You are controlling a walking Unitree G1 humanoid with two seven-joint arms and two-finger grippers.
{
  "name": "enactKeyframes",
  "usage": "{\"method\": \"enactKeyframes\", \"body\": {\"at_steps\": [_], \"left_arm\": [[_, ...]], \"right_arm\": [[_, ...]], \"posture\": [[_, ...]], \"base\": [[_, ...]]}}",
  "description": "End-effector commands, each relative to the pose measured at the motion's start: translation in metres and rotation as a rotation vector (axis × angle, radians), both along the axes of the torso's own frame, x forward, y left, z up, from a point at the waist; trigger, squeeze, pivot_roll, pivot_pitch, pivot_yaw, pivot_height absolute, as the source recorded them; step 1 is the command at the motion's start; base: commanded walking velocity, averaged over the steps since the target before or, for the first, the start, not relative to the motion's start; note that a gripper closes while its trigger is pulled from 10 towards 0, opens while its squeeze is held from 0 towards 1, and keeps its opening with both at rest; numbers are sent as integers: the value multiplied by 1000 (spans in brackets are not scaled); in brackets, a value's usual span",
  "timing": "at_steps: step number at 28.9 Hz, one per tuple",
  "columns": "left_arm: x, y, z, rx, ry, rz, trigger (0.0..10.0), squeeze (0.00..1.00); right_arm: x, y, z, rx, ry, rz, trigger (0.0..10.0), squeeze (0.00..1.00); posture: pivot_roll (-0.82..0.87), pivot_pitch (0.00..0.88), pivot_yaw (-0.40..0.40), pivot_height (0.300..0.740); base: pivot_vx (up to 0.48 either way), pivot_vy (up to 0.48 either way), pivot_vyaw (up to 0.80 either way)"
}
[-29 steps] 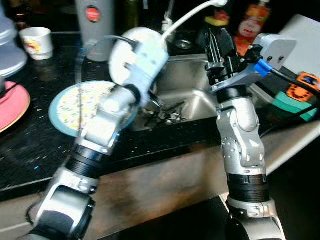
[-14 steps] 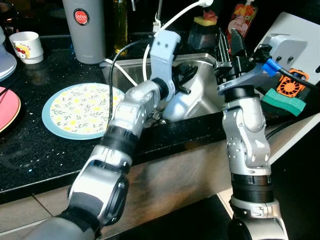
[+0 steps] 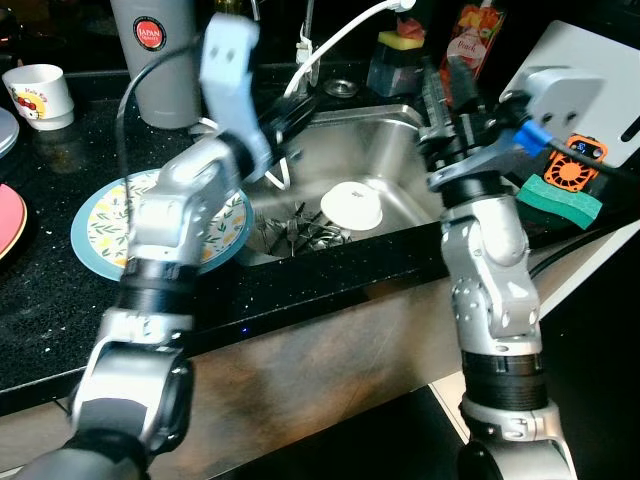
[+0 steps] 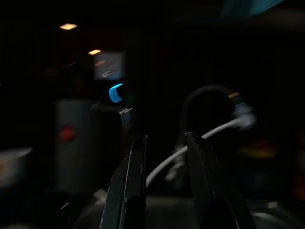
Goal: Kitchen organization
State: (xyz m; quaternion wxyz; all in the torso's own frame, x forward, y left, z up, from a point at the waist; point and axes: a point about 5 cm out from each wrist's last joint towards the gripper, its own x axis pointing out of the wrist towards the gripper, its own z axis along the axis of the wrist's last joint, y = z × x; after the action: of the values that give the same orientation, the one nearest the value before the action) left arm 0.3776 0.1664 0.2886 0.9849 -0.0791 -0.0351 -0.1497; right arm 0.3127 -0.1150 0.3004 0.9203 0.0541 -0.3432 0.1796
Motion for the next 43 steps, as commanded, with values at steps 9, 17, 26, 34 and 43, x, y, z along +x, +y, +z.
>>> {"method": "enactKeyframes", "body": {"at_steps": [9,17,26,34,43], "left_arm": [[-39,96,2,-184,207,239,10000,0],[-46,109,-14,-225,362,316,10000,0],[-55,102,-26,-266,469,262,10000,0],[-55,105,-44,-305,547,306,10000,0],[-53,98,-54,-413,595,260,1725,0]], "right_arm": [[9,65,-66,-222,281,216,10000,0],[5,94,-85,-278,326,275,10000,0],[3,103,-92,-301,330,276,10000,0],[7,100,-89,-283,319,252,10000,0],[10,95,-88,-277,310,231,10000,0]], "posture": [[210,83,-68,740],[217,81,-64,740],[219,79,-69,740],[223,75,-75,740],[220,77,-73,740]], "base": [[0,0,0],[0,0,0],[0,0,0],[0,0,0],[0,0,0]]}}
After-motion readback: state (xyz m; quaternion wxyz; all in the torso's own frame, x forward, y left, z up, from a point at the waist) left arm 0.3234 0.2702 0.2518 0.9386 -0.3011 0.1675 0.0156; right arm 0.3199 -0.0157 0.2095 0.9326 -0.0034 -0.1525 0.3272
